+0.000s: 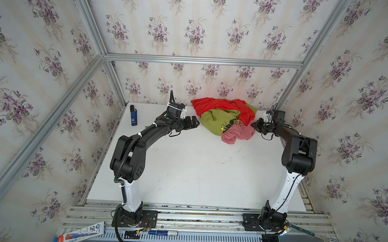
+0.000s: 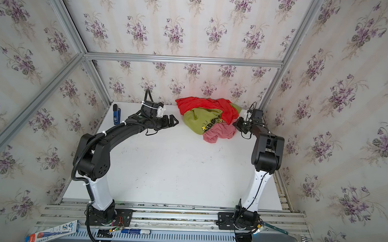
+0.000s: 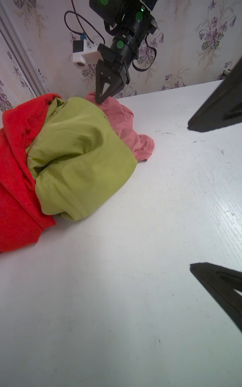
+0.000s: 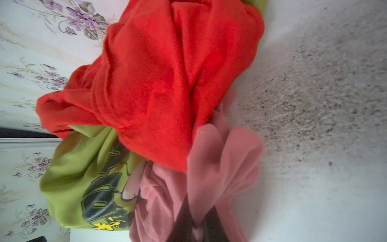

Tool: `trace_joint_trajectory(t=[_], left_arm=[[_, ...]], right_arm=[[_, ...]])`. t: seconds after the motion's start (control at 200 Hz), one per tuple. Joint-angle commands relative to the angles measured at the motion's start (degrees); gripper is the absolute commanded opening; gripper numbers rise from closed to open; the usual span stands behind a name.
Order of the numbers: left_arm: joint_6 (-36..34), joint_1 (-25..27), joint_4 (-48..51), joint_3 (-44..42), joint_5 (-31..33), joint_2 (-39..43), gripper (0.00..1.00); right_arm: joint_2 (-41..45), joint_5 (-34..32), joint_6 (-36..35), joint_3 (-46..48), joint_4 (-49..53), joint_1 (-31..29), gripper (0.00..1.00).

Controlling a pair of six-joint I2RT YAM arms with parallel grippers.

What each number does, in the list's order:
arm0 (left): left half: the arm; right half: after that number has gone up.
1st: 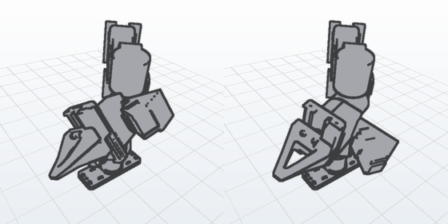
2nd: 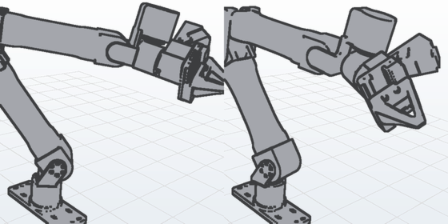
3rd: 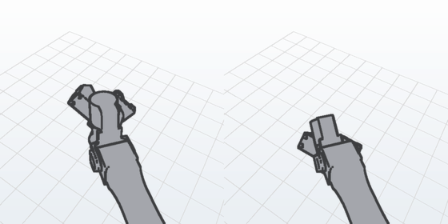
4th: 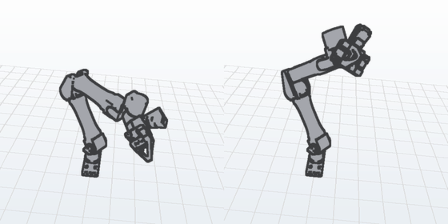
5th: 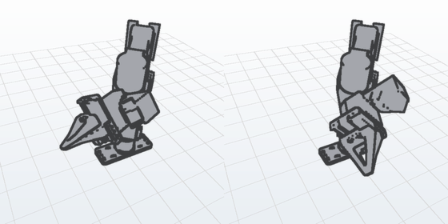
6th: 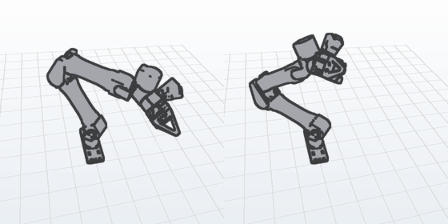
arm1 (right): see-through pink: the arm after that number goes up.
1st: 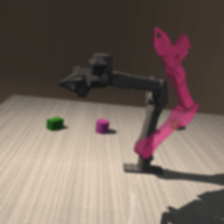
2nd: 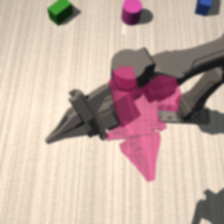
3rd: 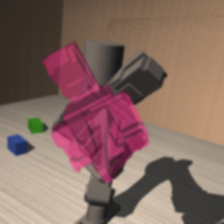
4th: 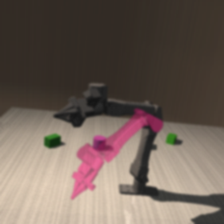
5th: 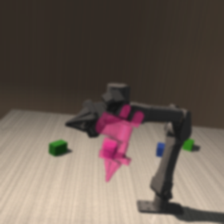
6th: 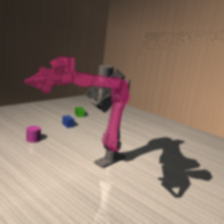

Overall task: Pick out a specific cloth from the pile
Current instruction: 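Lower the right gripper onto the pink shirt edge and close it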

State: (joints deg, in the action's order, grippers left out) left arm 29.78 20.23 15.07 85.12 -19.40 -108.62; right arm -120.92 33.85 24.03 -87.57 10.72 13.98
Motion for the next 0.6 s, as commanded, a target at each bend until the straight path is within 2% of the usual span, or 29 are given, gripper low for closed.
trace_joint_trajectory(t=[0.0, 0.12, 0.39, 0.595], left_arm=[[0.8, -0.1, -1.3, -0.1, -0.6, 0.8, 1.00], [0.9, -0.1, -1.4, -0.3, -0.7, 1.6, 1.00], [0.9, -0.1, -1.5, -1.4, -0.2, 3.4, 1.00], [-0.3, -0.2, -1.4, -2.8, 3.2, 5.9, 1.00]], right_arm=[[2.8, 2.8, 0.7, 0.7, -2.3, 0.0, 0.08], [5.0, 2.8, 1.6, 2.1, -3.5, 0.0, 0.03], [8.0, 3.7, 3.7, 2.0, -4.7, -0.9, 0.00], [9.7, 3.6, 4.7, 0.7, -4.8, -2.0, 0.00]])
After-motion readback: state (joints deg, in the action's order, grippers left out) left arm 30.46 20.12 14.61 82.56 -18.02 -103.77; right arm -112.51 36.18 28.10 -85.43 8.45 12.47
